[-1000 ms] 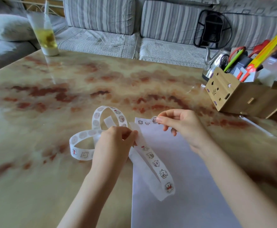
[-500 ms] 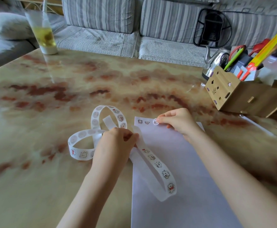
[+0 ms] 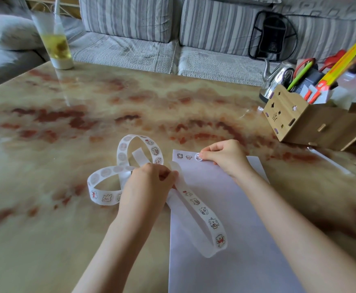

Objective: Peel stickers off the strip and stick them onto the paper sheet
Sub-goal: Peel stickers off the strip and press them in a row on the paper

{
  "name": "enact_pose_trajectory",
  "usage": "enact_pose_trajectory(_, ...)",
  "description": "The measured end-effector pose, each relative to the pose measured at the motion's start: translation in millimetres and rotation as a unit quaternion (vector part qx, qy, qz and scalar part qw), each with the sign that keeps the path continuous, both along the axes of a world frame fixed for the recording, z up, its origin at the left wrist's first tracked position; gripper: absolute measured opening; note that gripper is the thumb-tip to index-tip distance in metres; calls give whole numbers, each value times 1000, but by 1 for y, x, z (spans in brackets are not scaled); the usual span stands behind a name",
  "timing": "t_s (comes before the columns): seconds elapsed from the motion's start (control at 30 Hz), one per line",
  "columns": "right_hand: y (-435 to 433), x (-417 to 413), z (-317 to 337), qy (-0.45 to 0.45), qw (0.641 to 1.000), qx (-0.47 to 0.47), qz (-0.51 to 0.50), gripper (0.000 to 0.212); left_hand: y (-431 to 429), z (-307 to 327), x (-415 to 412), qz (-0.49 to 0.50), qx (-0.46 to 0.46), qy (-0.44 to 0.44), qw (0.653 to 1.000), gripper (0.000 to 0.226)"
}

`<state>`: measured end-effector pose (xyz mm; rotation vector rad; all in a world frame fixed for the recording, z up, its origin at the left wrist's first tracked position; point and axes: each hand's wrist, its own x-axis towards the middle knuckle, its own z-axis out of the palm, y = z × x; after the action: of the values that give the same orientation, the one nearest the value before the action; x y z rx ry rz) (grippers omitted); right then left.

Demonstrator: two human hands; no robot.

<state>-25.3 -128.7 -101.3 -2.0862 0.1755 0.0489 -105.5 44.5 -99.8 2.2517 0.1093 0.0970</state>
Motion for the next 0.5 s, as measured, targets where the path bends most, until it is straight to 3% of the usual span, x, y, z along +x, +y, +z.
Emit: enact_pose_trajectory(0.5,0,6,-12,-16,1000,0,-13,7,1,-1,0,-7,-4,-3,1000,32)
